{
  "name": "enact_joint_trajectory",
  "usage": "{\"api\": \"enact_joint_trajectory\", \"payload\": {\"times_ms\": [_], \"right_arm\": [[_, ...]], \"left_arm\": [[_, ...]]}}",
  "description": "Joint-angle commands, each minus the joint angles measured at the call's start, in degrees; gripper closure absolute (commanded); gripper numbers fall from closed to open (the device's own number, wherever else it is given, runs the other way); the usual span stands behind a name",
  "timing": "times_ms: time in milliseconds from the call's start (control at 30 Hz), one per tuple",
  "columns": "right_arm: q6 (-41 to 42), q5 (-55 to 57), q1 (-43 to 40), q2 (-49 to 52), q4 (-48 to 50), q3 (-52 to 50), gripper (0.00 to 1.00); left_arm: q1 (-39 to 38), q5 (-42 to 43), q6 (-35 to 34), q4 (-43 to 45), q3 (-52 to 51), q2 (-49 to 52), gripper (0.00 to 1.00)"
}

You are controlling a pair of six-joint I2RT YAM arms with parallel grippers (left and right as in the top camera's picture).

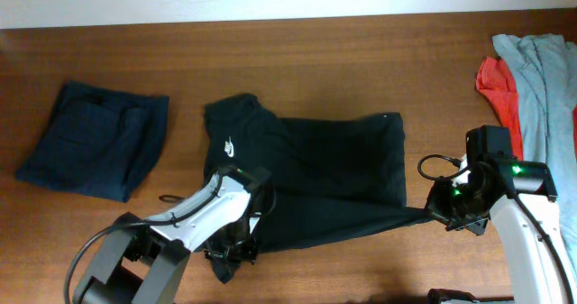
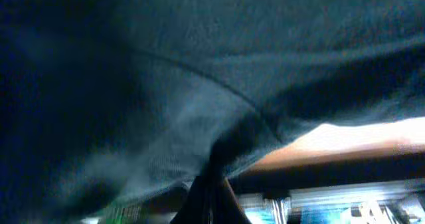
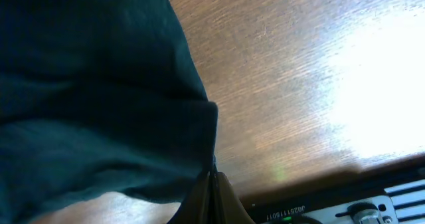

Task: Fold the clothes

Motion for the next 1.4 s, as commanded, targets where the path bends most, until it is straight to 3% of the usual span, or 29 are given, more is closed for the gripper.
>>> {"api": "enact_joint_trajectory", "payload": {"times_ms": [0, 167, 367, 600, 833, 1000, 1100, 1167, 1200, 1267, 1367], "right_arm": [[-0.02, -0.15, -0.15, -0.22, -0.81, 0.87, 0.96], [-1.38, -0.22, -0.15, -0.22, -2.38, 0.87, 0.96], [-4.52, -6.27, -0.15, -0.22, 0.98, 0.87, 0.96], [-4.07, -9.01, -0.15, -0.04, 9.86, 0.87, 0.96], [-2.51, -9.01, -0.15, 3.56, 22.77, 0.85, 0.96], [-2.12, -9.18, -0.15, 10.14, 26.60, 0.85, 0.96], [-2.14, -9.16, -0.17, 12.83, 28.11, 0.85, 0.95], [-2.14, -8.96, -0.26, 13.75, 28.52, 0.85, 0.85], [-2.29, -8.96, -0.26, 13.79, 28.35, 0.85, 0.71], [-3.13, -8.96, -0.26, 13.57, 27.58, 0.87, 0.50], [-3.23, -8.94, -0.26, 13.53, 25.44, 0.87, 0.35]], "left_arm": [[0.22, -0.52, 0.07, -6.16, 7.28, -4.24, 0.99], [0.55, -2.34, 0.28, -11.32, 15.23, -12.00, 1.00], [4.15, -9.73, 0.24, -11.39, 20.83, -14.97, 1.00], [11.96, -11.69, 4.37, -5.62, 20.98, -12.79, 1.00], [15.80, -11.76, 10.38, 8.00, 21.00, -8.72, 1.00], [15.82, -12.00, 15.52, 16.96, 21.00, -5.68, 0.88], [16.11, -13.73, 15.52, 19.02, 21.00, -4.68, 0.70], [16.61, -15.54, 15.50, 18.75, 21.00, -4.55, 0.51], [17.44, -15.76, 15.45, 17.49, 21.00, -4.57, 0.46], [18.25, -14.34, 15.45, 15.37, 21.00, -4.57, 0.45], [18.78, -9.16, 15.45, 10.99, 21.00, -4.57, 0.40]]}}
